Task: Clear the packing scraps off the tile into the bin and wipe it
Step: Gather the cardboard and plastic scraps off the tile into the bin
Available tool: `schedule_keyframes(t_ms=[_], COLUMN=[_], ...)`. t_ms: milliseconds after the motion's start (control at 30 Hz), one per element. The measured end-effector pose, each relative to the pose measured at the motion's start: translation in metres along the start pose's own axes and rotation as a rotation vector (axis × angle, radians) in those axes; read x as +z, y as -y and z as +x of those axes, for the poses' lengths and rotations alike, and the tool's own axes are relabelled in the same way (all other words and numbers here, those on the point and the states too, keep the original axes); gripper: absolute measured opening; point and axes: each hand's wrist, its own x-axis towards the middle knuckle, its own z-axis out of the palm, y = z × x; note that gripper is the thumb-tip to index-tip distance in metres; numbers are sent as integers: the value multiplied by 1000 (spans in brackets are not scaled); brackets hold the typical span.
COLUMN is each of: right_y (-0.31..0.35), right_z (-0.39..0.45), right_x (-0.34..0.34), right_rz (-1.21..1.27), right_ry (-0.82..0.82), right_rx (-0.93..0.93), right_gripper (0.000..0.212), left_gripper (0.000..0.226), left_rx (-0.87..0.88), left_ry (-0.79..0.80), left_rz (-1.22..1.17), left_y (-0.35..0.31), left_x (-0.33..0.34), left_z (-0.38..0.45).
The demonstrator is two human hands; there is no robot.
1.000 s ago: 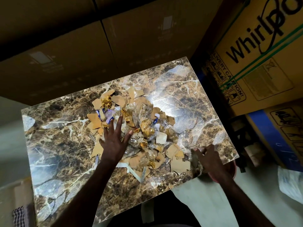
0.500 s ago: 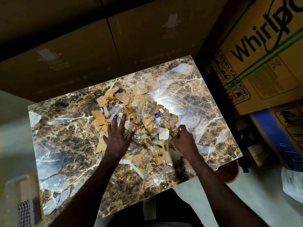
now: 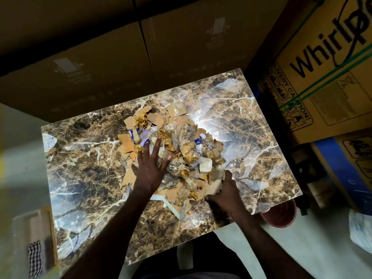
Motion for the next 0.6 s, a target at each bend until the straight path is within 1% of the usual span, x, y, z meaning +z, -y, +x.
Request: schedule_keyframes(t_ms=[100,200,333,467,533,600], right_y=[22,35,48,42,40,44], right_z=[11,22,24,26,20,12], right_x=[15,20,15,5,-6,-20], right_rz=[1,-46,-81,-156,-242,-250], right_ry=[-29,-69,-60,-3,-33,-120], right_rx=[-54,-116,-163,-133,-111,-124], right_gripper=[115,88,64,62,58,57], left_gripper=[76,77,76,75,74,73], left_rx=[-2,-7,-22,-26,-26,-32], left_ry=[0,1,8,-9,-27,-54], left_rz=[11,13,7,-10,-20,-10], left_y=[0,0,0,-1,-2,-2], left_x=[0,0,-1,-4,-8,-14], left_z=[1,1,0,0,0,0])
